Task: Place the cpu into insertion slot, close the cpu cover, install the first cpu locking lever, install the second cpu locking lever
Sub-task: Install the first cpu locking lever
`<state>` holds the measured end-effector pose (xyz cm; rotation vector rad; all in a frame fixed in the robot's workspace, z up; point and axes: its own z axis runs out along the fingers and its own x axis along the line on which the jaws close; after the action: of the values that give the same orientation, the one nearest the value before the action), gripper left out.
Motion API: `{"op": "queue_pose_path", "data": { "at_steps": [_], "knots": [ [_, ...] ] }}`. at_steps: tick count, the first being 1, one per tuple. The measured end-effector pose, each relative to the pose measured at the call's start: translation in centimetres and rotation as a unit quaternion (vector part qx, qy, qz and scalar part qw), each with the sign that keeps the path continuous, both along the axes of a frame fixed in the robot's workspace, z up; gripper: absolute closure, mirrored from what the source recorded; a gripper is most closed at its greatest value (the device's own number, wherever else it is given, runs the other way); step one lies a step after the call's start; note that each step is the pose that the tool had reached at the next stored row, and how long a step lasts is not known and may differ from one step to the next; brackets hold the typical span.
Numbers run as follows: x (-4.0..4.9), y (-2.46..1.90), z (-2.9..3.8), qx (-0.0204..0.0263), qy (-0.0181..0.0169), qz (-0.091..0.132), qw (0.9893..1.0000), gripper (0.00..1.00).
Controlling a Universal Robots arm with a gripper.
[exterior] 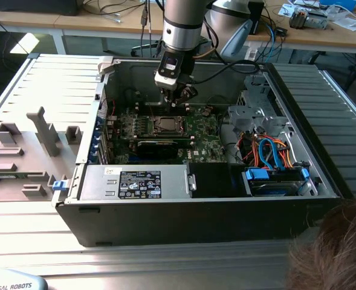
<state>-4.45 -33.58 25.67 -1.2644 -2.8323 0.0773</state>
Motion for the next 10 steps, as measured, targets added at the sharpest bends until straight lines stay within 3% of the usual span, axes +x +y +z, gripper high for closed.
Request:
{"op": "queue_pose_path", "data": {
  "at_steps": [10],
  "knots": [
    [0.00,-0.01,0.00,0.0000,0.0000,0.007,1.0000,0.89]
  ]
}}
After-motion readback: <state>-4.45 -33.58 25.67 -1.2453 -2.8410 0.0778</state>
